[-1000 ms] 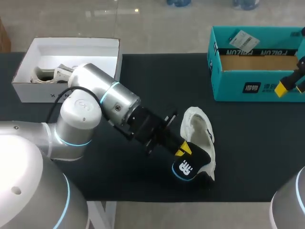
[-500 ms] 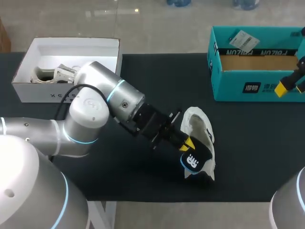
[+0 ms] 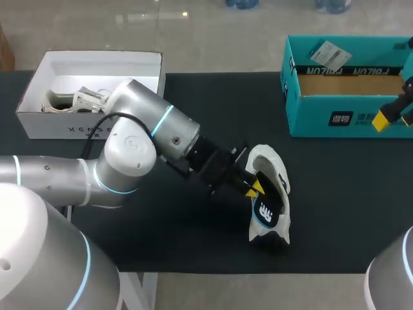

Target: Take the shoe out of the shoebox, open the shoe tongue, remove and reinsert the insole, then place the shoe into the shoebox

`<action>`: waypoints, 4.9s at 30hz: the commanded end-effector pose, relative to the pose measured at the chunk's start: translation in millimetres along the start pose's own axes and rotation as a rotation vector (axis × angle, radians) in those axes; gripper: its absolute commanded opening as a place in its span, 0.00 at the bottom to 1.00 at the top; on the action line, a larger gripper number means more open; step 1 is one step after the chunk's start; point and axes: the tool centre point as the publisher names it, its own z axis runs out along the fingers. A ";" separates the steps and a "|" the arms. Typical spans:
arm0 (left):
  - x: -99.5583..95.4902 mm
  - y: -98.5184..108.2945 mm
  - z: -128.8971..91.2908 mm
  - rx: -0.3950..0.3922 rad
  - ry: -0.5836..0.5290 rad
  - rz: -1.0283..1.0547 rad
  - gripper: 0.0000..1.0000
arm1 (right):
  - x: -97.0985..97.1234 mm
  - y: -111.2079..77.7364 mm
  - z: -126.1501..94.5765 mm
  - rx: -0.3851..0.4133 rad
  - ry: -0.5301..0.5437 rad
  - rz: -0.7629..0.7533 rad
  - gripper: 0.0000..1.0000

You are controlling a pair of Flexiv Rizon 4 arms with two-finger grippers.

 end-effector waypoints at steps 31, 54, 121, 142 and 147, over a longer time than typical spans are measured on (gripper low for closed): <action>-2.1 -16.0 10.8 -0.017 0.035 0.019 0.00 | -0.6 2.6 0.3 0.006 0.000 0.001 1.00; 1.6 5.1 2.9 -0.093 0.066 0.053 0.42 | -0.6 2.6 0.3 0.006 0.000 0.001 1.00; -2.8 -7.5 17.1 -0.130 0.026 0.122 0.59 | -0.6 2.6 0.3 0.006 0.000 0.001 1.00; -6.0 -0.5 23.6 -0.137 0.096 0.186 0.00 | -0.6 2.6 0.3 0.006 0.000 0.001 1.00; -4.5 16.1 21.9 -0.182 0.121 0.202 0.00 | -0.6 2.6 0.3 0.006 0.000 0.001 1.00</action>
